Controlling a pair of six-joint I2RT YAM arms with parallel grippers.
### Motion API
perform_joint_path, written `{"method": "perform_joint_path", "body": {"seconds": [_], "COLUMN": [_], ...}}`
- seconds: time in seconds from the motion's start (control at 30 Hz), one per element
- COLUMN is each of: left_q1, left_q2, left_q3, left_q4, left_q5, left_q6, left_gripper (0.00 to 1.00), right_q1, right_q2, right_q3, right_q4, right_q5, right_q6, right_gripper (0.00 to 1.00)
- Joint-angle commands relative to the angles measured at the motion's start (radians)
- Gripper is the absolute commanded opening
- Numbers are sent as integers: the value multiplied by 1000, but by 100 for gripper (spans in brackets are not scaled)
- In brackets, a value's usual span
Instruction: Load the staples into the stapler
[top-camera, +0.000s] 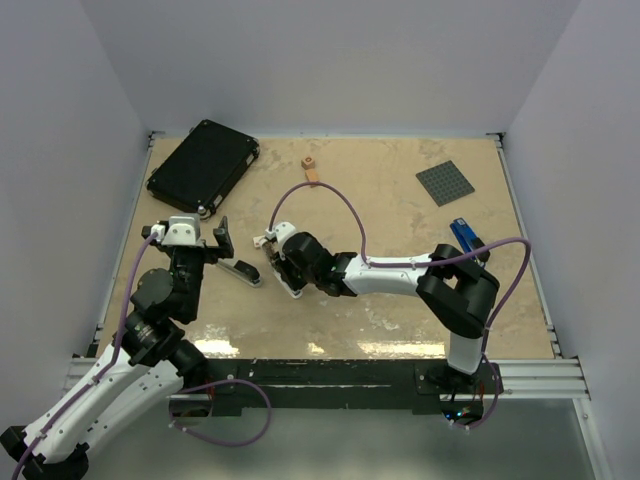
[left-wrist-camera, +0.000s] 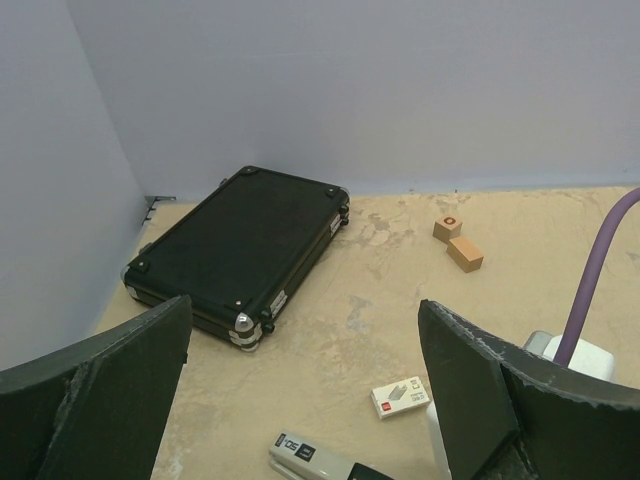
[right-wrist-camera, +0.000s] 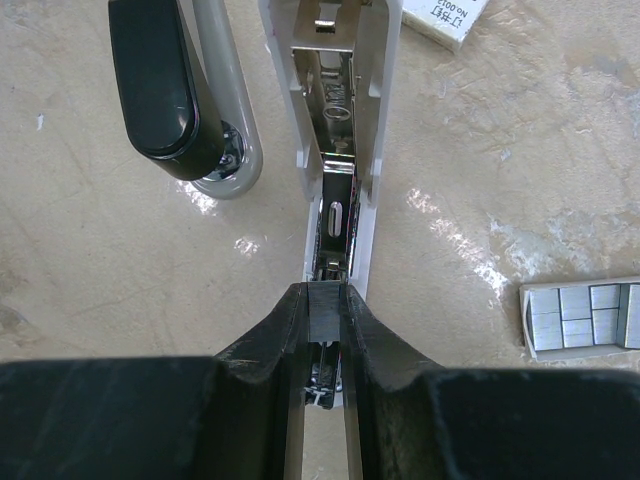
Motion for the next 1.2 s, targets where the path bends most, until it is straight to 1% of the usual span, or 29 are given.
{"method": "perform_joint_path", "body": {"seconds": [0.0, 0.2, 0.43, 0.7, 1.17], "left_q1": [8, 8, 9, 14, 15], "left_q2": [-7, -6, -1, 7, 5], "left_q3": [16, 16, 16, 17, 19], "left_q4": [15, 15, 15, 15, 13], "left_q5": [-5, -2, 2, 8, 13], "left_q6": [-21, -23, -23, -24, -23], "left_gripper": [100, 100, 100, 100, 100], "right_q1": [5, 5, 5, 5, 5], "right_q2": [8, 0, 7, 11, 7], "right_q3": [-1, 6, 6, 6, 0], "right_q4": [24, 20, -3, -17, -5], "right_q5": [22, -1, 34, 27, -13], "right_q6": [6, 6, 7, 12, -19], "right_gripper": [10, 10, 10, 11, 16]}}
